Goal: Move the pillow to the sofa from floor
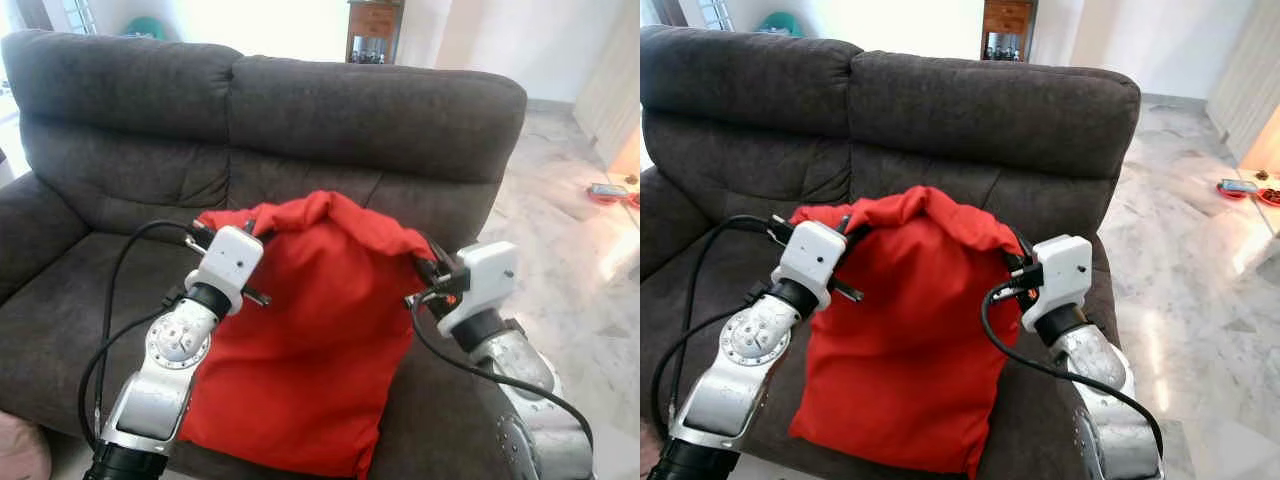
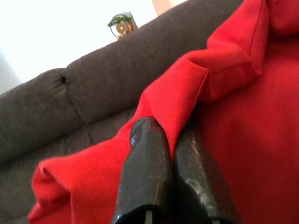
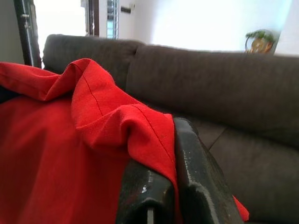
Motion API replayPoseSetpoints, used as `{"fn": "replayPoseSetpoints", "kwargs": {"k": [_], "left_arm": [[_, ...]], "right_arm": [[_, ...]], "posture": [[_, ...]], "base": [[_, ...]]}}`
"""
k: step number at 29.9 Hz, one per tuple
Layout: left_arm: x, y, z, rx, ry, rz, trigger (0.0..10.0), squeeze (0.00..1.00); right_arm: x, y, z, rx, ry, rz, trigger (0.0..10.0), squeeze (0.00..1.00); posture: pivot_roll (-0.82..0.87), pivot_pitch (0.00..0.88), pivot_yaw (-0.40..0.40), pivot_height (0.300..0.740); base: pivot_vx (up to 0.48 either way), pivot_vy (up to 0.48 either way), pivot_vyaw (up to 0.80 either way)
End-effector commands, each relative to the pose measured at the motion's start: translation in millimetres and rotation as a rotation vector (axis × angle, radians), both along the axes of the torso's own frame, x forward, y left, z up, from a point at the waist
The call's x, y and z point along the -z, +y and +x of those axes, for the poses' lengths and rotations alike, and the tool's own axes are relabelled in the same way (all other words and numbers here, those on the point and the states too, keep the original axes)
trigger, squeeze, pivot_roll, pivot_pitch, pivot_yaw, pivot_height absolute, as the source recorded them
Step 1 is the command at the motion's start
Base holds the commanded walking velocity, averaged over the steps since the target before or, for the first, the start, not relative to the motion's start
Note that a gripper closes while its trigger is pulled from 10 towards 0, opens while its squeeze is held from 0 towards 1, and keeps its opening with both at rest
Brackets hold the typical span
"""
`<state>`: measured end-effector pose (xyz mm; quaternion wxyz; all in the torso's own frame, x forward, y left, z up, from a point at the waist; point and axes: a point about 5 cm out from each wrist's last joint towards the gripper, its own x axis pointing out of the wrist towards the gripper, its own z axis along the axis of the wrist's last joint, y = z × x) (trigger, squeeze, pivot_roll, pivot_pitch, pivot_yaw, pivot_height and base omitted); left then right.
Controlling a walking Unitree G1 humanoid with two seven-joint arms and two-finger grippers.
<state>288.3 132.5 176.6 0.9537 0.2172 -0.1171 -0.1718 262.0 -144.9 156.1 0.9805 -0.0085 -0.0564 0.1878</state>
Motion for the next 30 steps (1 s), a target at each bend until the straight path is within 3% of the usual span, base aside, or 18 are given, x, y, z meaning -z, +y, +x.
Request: {"fn": "replayPoseSetpoints", "kwargs": {"k": [1,5,6,7,8,9,10,11,12,21,22,23,24,25,26,30], "left_arm": [[4.7,-5.3,-0.5,0.023,0.017,0.023,10.0,0.0],[5.2,-4.9,-0.6,0.021,0.017,0.028,10.0,0.0],[6.2,-4.2,-1.0,0.02,0.02,0.027,10.0,0.18],[6.6,-4.1,-1.1,0.02,0.021,0.027,10.0,0.18],[6.9,-4.1,-1.3,0.021,0.022,0.027,10.0,0.83],[7.1,-4.2,-1.3,0.021,0.022,0.027,10.0,0.83],[7.4,-4.4,-1.4,0.023,0.024,0.021,10.0,1.0],[7.5,-4.4,-1.4,0.023,0.024,0.02,10.0,1.0],[7.4,-4.5,-1.4,0.023,0.024,0.017,10.0,1.0],[7.5,-2.4,-0.8,0.011,0.022,0.018,10.0,1.0],[8.0,-0.5,-0.1,0.001,0.022,0.02,10.0,1.0],[8.3,0.0,0.1,-0.002,0.022,0.021,10.0,1.0],[10.5,1.9,0.8,-0.013,0.029,0.021,10.0,0.72],[12.8,3.7,1.5,-0.023,0.037,0.02,10.0,0.4],[16.7,6.6,2.5,-0.038,0.052,0.012,10.0,0.0],[44.3,25.4,8.9,-0.137,0.147,-0.057,10.0,0.0]], "right_arm": [[-4.2,2.7,0.1,-0.022,-0.023,0.011,10.0,0.0],[-3.9,3.8,-0.3,-0.026,-0.023,0.017,10.0,0.0],[-3.9,4.8,-0.5,-0.029,-0.024,0.018,10.0,0.0],[-3.9,5.1,-0.6,-0.03,-0.025,0.019,10.0,0.0],[-3.8,5.3,-0.6,-0.032,-0.025,0.022,10.0,0.0],[-3.8,5.4,-0.6,-0.033,-0.025,0.024,10.0,0.0],[-3.8,5.2,-0.6,-0.032,-0.025,0.03,10.0,0.71],[-3.8,5.1,-0.7,-0.03,-0.025,0.033,10.0,0.71],[-4.0,5.0,-0.6,-0.027,-0.025,0.032,10.0,1.0],[-3.6,1.7,-0.6,0.003,-0.027,0.034,10.0,1.0],[-1.7,-1.3,0.2,0.027,-0.022,0.03,10.0,0.87],[-1.1,-2.2,0.5,0.034,-0.02,0.029,10.0,0.87],[1.0,-4.9,1.3,0.056,-0.017,0.025,10.0,0.0],[2.9,-7.5,2.0,0.079,-0.013,0.025,10.0,0.0],[6.3,-12.5,3.2,0.12,-0.005,0.032,10.0,0.0],[45.2,-46.3,5.3,0.34,0.118,0.011,10.0,0.0]], "posture": [[0.01,0.007,-0.037,0.74],[0.01,0.007,-0.037,0.74],[0.01,0.007,-0.037,0.74],[0.01,0.007,-0.037,0.74],[0.01,0.007,-0.037,0.74],[0.01,0.007,-0.037,0.74],[0.01,0.007,-0.037,0.74],[0.01,0.007,-0.037,0.74],[0.01,0.013,-0.038,0.74],[0.01,0.018,-0.037,0.74],[0.02,0.02,-0.037,0.74],[0.02,0.02,-0.037,0.74],[0.02,0.02,-0.037,0.74],[0.02,0.02,-0.037,0.74],[0.02,0.021,-0.037,0.74],[0.02,0.021,-0.037,0.74]], "base": [[0.0,0.0,0.0],[0.0,0.0,0.0],[0.0,0.0,0.0],[0.0,0.0,0.0],[0.0,0.0,0.0],[0.0,0.0,0.0],[0.0,0.0,0.0],[0.0,0.0,0.0],[0.0,0.0,0.0],[0.0,0.0,0.0],[0.0,0.0,0.0],[0.0,0.0,0.0],[0.0,0.0,0.0],[0.0,0.0,0.0],[0.0,0.0,0.0],[0.0,0.0,0.0]]}}
